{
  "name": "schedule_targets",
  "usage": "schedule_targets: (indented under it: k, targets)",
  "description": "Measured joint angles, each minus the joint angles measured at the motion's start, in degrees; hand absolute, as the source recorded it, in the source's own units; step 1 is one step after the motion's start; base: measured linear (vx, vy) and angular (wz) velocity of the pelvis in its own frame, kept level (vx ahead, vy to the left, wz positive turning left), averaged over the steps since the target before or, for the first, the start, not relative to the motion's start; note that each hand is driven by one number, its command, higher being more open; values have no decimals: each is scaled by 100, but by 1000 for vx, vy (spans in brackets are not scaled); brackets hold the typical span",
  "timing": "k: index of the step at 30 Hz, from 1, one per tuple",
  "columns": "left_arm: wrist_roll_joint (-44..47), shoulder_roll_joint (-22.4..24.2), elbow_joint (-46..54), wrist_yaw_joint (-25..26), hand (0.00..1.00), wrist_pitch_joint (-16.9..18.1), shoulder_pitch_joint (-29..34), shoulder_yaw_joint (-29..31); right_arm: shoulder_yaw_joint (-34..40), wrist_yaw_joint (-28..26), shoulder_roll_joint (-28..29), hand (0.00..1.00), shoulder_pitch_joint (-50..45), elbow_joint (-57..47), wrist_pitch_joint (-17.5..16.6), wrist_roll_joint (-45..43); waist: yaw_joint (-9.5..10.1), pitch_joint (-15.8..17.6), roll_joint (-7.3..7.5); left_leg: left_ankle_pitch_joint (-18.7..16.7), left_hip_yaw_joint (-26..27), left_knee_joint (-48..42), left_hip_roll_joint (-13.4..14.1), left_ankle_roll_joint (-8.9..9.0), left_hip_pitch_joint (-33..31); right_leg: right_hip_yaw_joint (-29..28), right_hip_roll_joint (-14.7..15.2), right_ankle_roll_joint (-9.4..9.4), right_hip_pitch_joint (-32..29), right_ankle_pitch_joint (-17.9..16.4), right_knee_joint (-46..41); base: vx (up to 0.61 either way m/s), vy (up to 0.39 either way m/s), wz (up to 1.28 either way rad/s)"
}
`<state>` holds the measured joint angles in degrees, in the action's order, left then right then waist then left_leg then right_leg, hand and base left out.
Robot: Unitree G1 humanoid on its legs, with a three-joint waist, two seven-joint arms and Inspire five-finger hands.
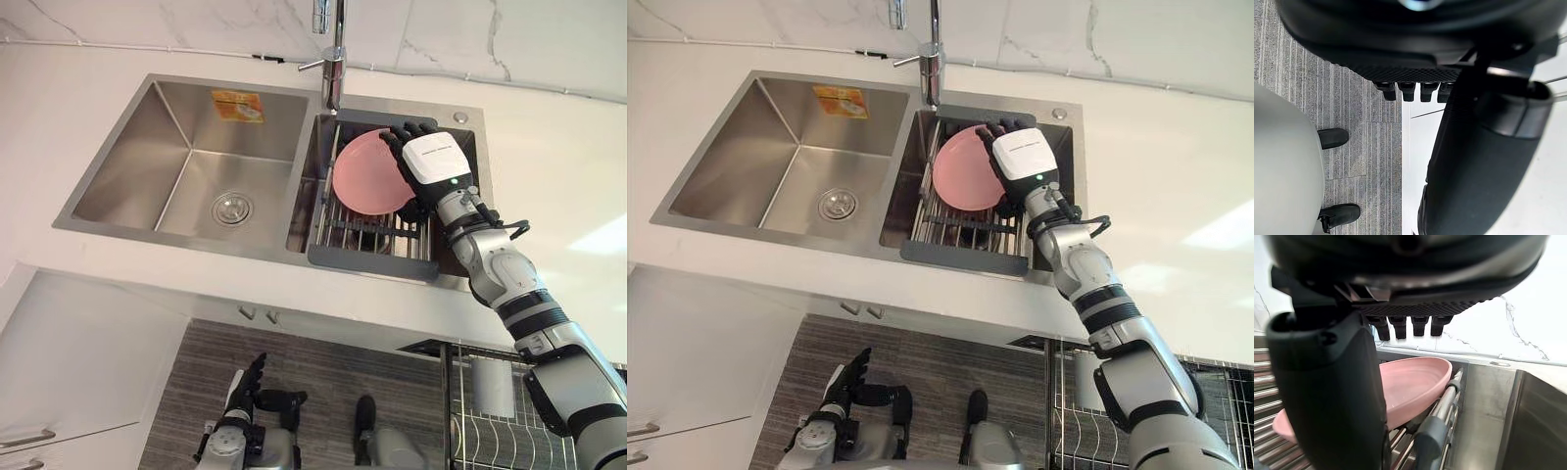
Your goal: Walk over to the sink, pick up the cup, carry it to the dishwasher, place the cup inside the dishwasher, then close the dishwasher door
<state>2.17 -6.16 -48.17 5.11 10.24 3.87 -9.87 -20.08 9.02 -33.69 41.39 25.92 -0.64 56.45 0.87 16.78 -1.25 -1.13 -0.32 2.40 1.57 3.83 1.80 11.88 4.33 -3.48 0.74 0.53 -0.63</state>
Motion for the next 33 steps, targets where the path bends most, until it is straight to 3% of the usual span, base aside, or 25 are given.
schedule_targets:
  k: [12,22,29,33]
  targets:
    - [32,33,57,106,100,16,-26,-2,99,155,18,0,101,61,36,-63,119,16,-27,175,-51,145,8,-20,-103,36,-3,3,-175,2,-64,-13,-5,2]
    - [72,29,50,103,100,15,-27,-2,189,155,174,0,65,-30,-16,-139,109,16,-26,180,-58,149,8,-25,-112,44,-2,3,-182,2,-66,0,0,0]
    - [67,24,20,100,100,12,-25,-1,469,159,182,0,-433,-959,-39,-393,68,12,-21,181,-38,149,17,-27,-66,17,-7,4,-173,3,-105,2,-1,-2]
    - [48,20,-22,97,100,11,-30,-1,701,195,216,0,-742,-1833,-215,-584,51,2,-3,181,23,149,33,-32,54,-36,-37,24,-51,16,-44,-6,-7,-5]
